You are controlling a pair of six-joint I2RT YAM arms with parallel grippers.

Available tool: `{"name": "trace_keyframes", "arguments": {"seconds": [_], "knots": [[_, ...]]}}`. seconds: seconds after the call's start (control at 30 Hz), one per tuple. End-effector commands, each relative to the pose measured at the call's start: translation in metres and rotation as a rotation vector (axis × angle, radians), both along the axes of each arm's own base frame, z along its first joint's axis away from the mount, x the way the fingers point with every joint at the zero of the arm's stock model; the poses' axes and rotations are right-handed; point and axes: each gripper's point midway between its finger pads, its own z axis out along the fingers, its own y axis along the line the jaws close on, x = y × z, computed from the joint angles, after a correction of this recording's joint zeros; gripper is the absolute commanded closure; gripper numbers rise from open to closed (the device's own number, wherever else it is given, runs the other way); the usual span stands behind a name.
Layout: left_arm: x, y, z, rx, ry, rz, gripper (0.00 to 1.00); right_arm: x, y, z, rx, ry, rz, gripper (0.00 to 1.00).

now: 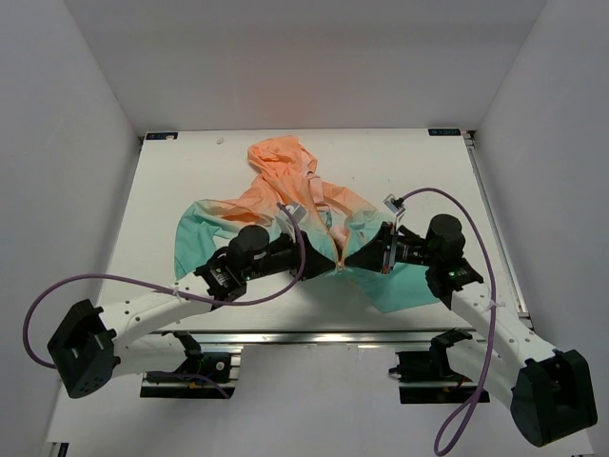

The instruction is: Zip up the jacket

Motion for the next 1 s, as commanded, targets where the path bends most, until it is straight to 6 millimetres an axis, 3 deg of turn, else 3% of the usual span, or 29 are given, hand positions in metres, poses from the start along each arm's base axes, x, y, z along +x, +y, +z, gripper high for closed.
{"name": "trace_keyframes", "arguments": {"seconds": [0.0, 0.13, 0.3, 0.57, 0.77, 0.97], "knots": [[-0.017, 0.008, -0.024, 0.071, 0.072, -0.026, 0.76, 0.014, -0.003, 0.026, 0.032, -0.128, -0.036, 1.0], [-0.019, 0.007, -0.015, 0.001, 0.087, -0.022, 0.74, 0.004, -0.004, 0.011, 0.032, -0.113, -0.009, 1.0], [-0.023, 0.006, -0.01, -0.031, 0.089, -0.039, 0.69, 0.001, -0.004, 0.007, 0.032, -0.117, -0.01, 1.0], [-0.03, 0.0, 0.003, -0.104, 0.067, -0.093, 0.52, -0.006, 0.0, 0.001, 0.036, -0.102, 0.017, 1.0], [-0.03, -0.008, 0.003, -0.12, 0.073, -0.119, 0.53, -0.009, 0.004, 0.0, 0.037, -0.105, 0.033, 1.0], [-0.028, -0.008, 0.005, -0.135, 0.068, -0.117, 0.67, -0.013, 0.004, -0.005, 0.027, -0.085, 0.039, 1.0]]}}
